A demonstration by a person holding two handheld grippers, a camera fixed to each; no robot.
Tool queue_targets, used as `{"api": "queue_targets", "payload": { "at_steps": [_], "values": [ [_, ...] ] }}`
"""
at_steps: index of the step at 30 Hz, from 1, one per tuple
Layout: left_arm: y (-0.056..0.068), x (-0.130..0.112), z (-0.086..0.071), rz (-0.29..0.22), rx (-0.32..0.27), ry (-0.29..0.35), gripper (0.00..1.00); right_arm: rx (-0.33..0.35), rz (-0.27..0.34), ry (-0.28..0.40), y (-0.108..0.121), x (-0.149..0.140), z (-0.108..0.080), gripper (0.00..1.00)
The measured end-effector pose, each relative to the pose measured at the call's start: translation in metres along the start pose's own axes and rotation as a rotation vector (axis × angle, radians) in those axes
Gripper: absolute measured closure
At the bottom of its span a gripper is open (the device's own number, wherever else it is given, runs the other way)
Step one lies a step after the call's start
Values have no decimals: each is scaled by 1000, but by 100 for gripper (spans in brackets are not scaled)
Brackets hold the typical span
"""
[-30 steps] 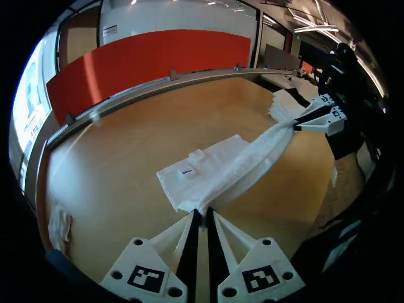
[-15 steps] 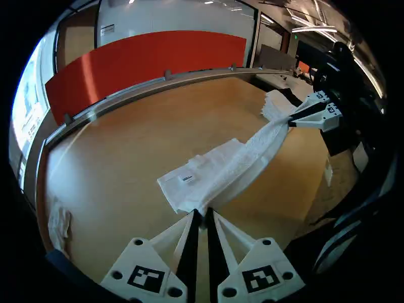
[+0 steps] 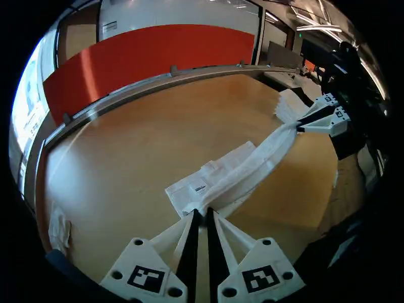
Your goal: Fold towel
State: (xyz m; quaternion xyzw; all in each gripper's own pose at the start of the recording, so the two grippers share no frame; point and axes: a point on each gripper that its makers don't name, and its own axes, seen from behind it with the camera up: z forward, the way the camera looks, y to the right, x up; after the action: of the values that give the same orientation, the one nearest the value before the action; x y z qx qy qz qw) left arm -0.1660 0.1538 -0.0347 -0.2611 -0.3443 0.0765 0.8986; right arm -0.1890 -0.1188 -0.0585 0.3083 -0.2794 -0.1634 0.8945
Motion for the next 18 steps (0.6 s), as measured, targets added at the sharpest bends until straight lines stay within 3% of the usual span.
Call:
{"api": "queue_targets", "payload": {
  "at_steps": [7, 18],
  "values": [
    [-14, -8, 36, 0, -6, -60, 89, 18, 19, -60, 12, -15, 27, 92],
    [-22, -26, 79, 17, -11, -133, 89, 35, 64, -144, 24, -45, 61, 92]
  ]
}}
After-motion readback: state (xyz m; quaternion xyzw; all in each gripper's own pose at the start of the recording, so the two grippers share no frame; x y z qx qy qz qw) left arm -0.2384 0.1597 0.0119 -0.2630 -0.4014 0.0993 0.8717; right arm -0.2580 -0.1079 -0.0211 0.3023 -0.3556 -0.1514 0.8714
